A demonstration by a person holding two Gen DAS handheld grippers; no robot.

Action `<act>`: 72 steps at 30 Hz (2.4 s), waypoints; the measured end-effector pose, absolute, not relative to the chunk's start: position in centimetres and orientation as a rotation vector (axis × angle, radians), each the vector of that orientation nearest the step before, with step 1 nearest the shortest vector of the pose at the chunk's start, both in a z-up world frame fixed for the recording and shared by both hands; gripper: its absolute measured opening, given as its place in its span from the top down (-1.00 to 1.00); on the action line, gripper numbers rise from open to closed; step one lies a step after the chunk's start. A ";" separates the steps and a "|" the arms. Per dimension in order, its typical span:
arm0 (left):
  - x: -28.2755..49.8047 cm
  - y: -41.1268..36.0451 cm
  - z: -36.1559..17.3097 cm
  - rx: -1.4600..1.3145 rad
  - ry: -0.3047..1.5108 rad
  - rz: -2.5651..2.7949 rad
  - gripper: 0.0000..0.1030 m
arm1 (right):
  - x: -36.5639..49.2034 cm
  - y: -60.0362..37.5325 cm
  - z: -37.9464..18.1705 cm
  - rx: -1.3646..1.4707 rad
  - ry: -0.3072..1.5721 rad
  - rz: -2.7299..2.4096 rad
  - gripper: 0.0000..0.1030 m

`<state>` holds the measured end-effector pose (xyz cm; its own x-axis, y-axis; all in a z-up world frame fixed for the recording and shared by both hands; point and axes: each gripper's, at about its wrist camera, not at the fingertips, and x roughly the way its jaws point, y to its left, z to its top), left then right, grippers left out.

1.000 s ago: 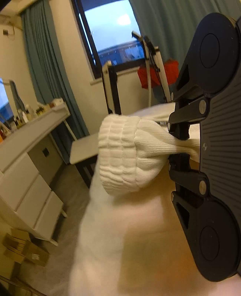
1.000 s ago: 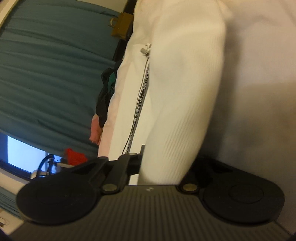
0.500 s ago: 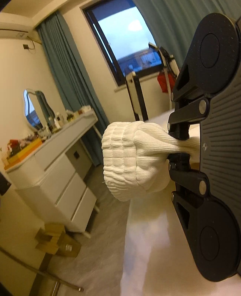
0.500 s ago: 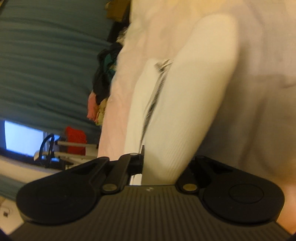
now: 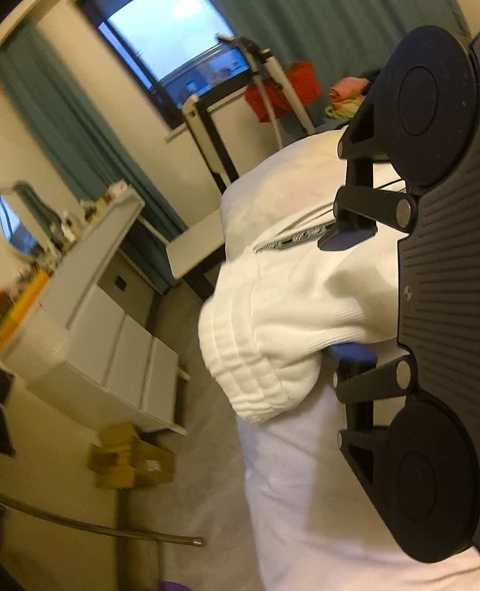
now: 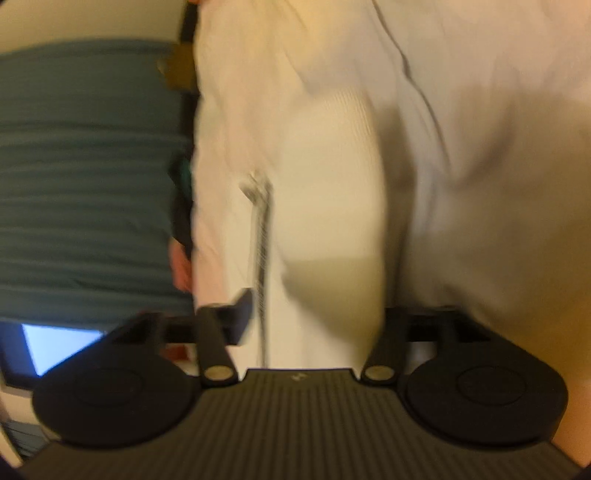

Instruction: Fold clothes

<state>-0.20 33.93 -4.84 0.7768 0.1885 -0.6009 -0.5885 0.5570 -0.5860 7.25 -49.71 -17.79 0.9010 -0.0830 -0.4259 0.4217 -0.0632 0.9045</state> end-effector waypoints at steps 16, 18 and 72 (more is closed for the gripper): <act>1.1 14.5 -2.6 -0.355 0.474 0.103 -0.58 | 6.3 -54.8 -20.5 1.421 0.229 -0.301 -0.34; 2.8 12.0 -3.4 -0.313 0.487 0.028 -0.58 | 6.6 -54.7 -20.3 1.411 0.245 -0.281 -0.34; 7.7 16.0 -4.8 -0.519 0.601 -0.046 -0.68 | 8.2 -3.9 -12.6 -0.440 0.364 0.354 0.71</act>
